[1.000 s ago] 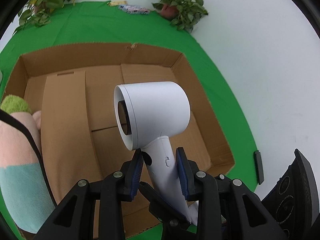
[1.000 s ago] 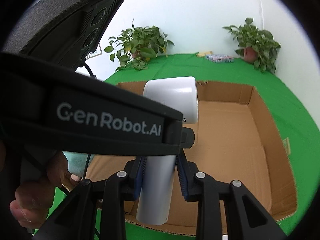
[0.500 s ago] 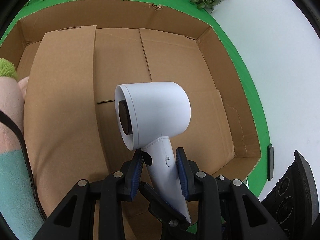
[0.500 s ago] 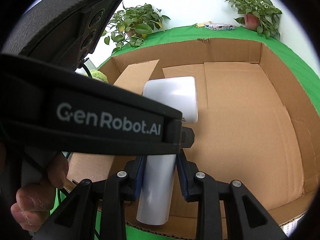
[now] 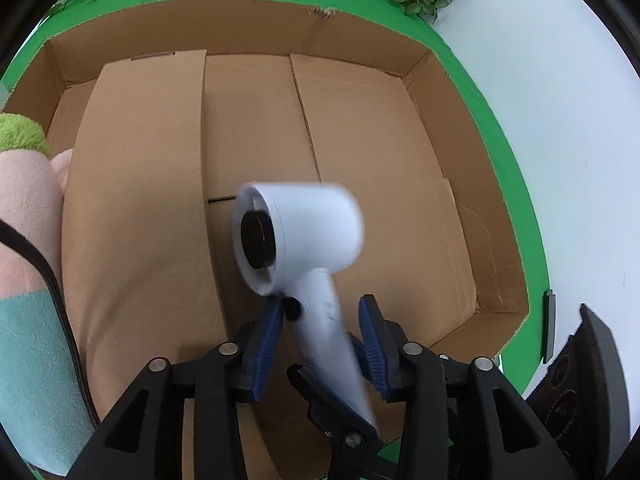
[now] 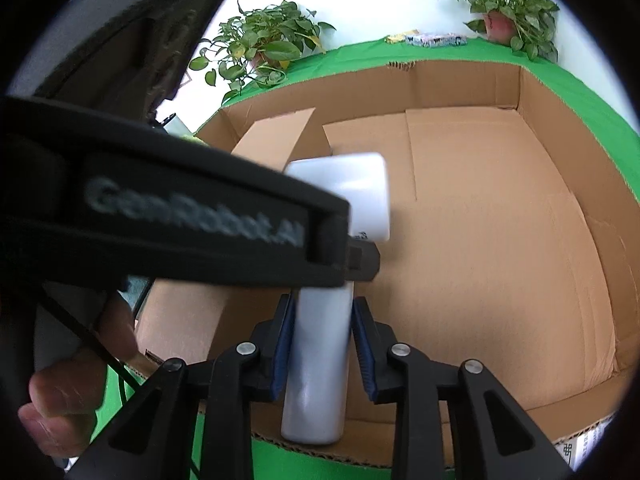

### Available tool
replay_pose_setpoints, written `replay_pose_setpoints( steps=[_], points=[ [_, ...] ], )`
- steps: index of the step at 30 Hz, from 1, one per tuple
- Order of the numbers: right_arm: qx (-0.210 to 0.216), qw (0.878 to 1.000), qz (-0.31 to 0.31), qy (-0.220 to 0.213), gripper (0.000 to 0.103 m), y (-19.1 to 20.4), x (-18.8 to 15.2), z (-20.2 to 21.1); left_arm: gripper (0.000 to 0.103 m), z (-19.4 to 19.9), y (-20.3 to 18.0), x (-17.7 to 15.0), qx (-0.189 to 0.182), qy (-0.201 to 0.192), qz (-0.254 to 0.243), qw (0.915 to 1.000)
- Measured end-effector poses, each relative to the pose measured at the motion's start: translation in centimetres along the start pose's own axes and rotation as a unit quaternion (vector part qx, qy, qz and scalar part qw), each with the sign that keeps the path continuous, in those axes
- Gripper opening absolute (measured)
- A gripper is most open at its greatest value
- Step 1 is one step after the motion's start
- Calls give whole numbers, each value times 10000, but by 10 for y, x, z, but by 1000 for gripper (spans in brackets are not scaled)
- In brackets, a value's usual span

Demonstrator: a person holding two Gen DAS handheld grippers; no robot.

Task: Organize objects
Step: 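Lower the hair dryer into the tray and open both grippers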

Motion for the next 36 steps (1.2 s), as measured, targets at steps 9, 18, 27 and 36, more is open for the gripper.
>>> replay_pose_setpoints(
  steps=[9,18,27,36],
  points=[
    [322,9993,113,-157,29,12,2,17,45,22,-2,-4,90,-240,-81,9996],
    [318,9994,-142,-66,39,-4,14,20,45,65,15,-10,275,-723,2,9970],
    [155,9979,25,625,34,-7,2,-19,45,88,30,-19,382,-967,42,9946],
    [235,9975,185,647,26,10,-9,-24,45,89,28,-22,303,-1036,-17,9942]
  ],
)
Point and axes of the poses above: each gripper's, at about its wrist camera, not at the fingertips, and z roughly against the way its jaws point, y to its left, x to its top, the point moved 9 cm from there along -z, roughly the way its jaws point, and after that the axes turned 6 degrees about -z, right-handed, at the moved point
